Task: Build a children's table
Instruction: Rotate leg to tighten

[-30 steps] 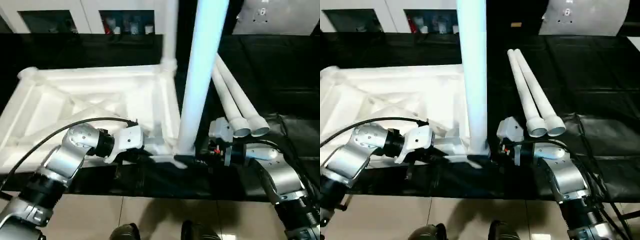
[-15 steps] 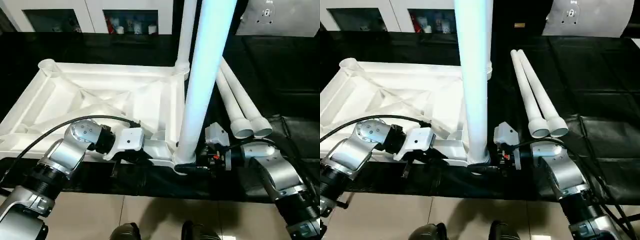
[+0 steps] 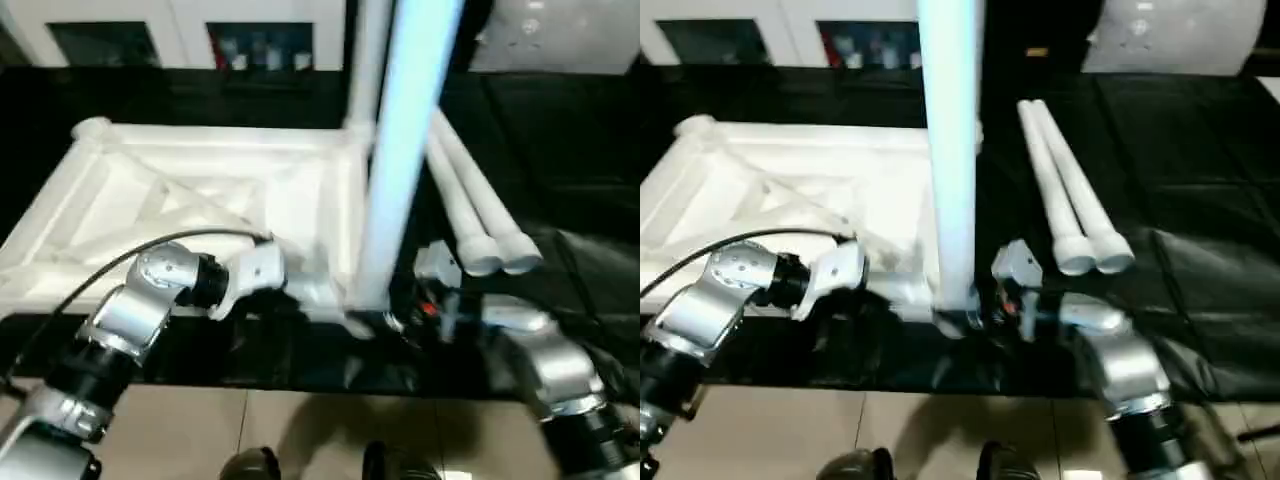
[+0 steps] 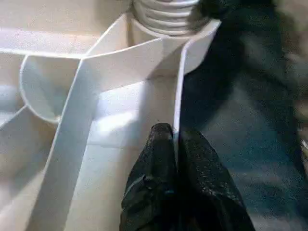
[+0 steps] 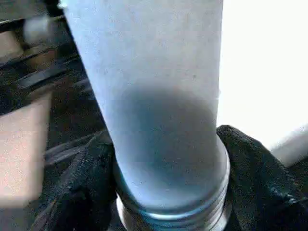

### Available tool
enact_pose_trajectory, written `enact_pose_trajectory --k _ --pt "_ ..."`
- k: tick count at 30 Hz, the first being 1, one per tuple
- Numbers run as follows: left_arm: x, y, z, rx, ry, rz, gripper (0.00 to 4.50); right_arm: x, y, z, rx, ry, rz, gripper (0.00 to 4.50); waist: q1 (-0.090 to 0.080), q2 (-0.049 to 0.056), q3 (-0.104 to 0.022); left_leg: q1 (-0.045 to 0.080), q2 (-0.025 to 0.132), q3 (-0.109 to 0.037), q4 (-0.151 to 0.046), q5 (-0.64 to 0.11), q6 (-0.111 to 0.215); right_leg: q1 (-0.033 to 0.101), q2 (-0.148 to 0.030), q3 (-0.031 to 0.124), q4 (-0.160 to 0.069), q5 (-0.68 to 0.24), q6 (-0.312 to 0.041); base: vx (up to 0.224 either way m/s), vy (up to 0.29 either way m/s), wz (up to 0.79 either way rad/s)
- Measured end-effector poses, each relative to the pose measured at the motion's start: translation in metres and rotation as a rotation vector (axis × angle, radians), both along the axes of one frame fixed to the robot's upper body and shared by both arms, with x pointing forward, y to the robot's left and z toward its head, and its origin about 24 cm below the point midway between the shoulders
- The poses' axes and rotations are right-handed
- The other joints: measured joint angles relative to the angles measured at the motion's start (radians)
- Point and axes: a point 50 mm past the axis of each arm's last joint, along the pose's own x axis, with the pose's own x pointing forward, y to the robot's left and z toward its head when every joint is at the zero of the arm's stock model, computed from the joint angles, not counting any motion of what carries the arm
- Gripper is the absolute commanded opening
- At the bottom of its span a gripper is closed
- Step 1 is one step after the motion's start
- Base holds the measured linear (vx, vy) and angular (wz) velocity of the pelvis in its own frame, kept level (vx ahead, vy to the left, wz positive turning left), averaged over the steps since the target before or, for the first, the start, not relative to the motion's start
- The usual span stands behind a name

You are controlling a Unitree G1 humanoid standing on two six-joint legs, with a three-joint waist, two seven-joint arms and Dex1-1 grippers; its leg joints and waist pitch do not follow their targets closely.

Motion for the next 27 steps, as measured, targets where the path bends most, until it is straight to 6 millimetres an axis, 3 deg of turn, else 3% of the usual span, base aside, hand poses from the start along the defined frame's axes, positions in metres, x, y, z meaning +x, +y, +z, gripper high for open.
enact_pose_trajectory --k 6,14,15,16,17,23,27 --pt "0.003 -0.033 -0.004 -0.106 -0.005 0.292 0.0 0.024 0.012 0.001 0.057 0.001 -0.417 2.76 -0.038 -0.002 0.001 0.0 -0.001 0.001 0.001 0.0 0.0 -0.001 -0.001 0.001 -0.002 0.0 0.0 0.0 0.0 0.0" --pt "0.001 -0.073 -0.002 -0.154 -0.044 0.508 0.0 0.042 0.028 0.007 0.069 -0.021 -0.753 2.76 -0.033 0.0 0.0 -0.002 -0.002 0.001 -0.004 0.0 0.001 -0.002 -0.001 0.001 -0.003 -0.001 0.003 0.0 0.0 0.0" --pt "0.001 -0.075 -0.001 -0.154 -0.049 0.509 0.0 0.042 0.029 0.007 0.071 -0.025 -0.761 2.76 -0.032 0.0 0.0 -0.002 -0.002 0.001 -0.005 0.0 0.002 -0.003 -0.001 0.001 -0.003 -0.002 0.003 0.0 0.0 0.0" --pt "0.0 -0.075 -0.001 -0.152 -0.053 0.511 0.0 0.042 0.029 0.008 0.072 -0.029 -0.766 3.32 -0.032 0.0 0.0 -0.002 -0.002 0.001 -0.005 0.001 0.005 -0.003 -0.001 0.001 -0.003 -0.001 0.002 0.0 0.0 0.0" --pt "0.0 -0.076 -0.001 -0.152 -0.057 0.514 0.0 0.042 0.029 0.008 0.076 -0.031 -0.769 3.46 -0.032 0.0 0.0 -0.002 -0.002 0.001 -0.006 0.001 0.006 -0.003 -0.001 0.0 -0.003 0.0 0.001 0.0 0.0 0.0" --pt "0.002 -0.065 0.001 -0.125 -0.09 0.528 0.0 0.035 0.038 0.004 0.095 -0.03 -0.708 3.93 -0.048 0.0 0.0 -0.003 -0.001 0.0 -0.008 0.001 0.006 -0.005 0.001 0.0 -0.003 0.0 0.001 0.0 0.0 0.0" --pt "0.002 -0.053 0.001 -0.099 -0.096 0.463 0.0 0.029 0.028 0.001 0.082 -0.05 -0.614 4.38 -0.051 0.0 0.0 -0.003 0.0 0.0 -0.008 0.001 0.006 -0.005 0.001 0.0 -0.002 -0.001 0.001 0.0 0.0 0.0"
